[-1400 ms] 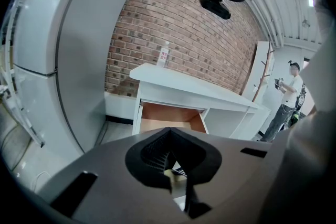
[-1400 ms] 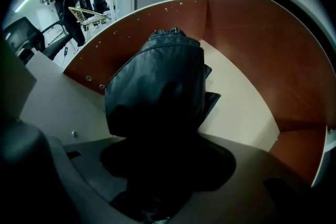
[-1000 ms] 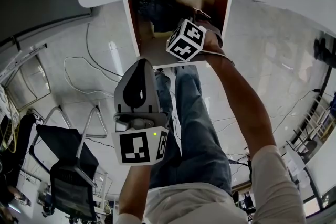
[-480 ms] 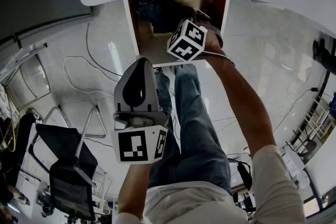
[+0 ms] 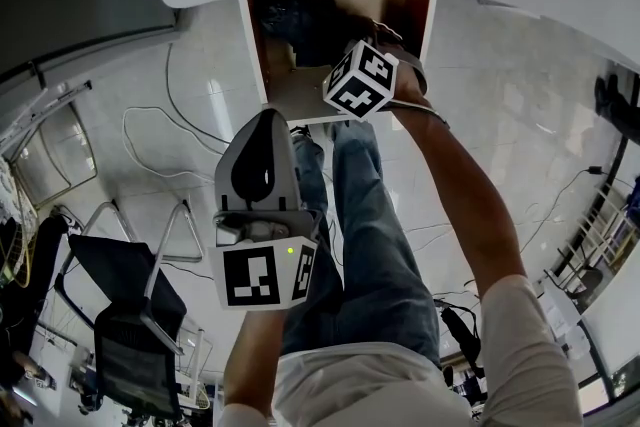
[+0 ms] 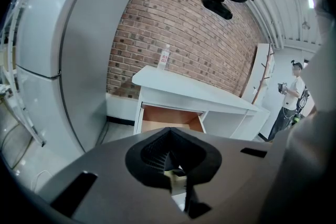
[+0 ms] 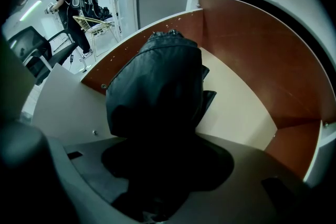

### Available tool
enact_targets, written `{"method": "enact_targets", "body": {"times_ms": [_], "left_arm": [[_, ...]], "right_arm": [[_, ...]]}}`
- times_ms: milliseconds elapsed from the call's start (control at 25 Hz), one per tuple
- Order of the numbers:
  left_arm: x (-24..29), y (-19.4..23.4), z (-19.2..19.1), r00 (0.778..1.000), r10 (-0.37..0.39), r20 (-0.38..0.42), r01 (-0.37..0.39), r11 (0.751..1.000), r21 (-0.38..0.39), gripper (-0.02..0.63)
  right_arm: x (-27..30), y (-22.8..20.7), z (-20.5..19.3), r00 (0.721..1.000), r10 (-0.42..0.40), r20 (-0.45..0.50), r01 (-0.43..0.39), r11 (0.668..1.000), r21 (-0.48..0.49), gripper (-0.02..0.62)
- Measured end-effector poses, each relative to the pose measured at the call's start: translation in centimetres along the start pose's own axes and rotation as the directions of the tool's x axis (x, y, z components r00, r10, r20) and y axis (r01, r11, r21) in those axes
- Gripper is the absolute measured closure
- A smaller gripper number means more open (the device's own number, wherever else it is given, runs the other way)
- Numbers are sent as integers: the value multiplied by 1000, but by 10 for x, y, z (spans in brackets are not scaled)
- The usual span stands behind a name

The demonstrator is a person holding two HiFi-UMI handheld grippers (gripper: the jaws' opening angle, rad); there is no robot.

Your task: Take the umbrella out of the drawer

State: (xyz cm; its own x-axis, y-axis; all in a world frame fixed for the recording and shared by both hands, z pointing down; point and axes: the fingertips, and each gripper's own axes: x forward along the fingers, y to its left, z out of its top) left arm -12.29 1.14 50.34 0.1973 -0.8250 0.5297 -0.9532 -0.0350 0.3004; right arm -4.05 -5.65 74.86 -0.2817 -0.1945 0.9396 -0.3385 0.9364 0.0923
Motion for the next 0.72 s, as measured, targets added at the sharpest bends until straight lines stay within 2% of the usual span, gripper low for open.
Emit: {"method": "enact_targets", "body": {"times_ms": [720], "left_arm": [[-11, 2, 19, 1000, -4, 13, 4, 1000, 13, 589]], "right_arm": [[-24, 4, 5, 1000, -5, 14, 5, 1000, 6, 348]]}}
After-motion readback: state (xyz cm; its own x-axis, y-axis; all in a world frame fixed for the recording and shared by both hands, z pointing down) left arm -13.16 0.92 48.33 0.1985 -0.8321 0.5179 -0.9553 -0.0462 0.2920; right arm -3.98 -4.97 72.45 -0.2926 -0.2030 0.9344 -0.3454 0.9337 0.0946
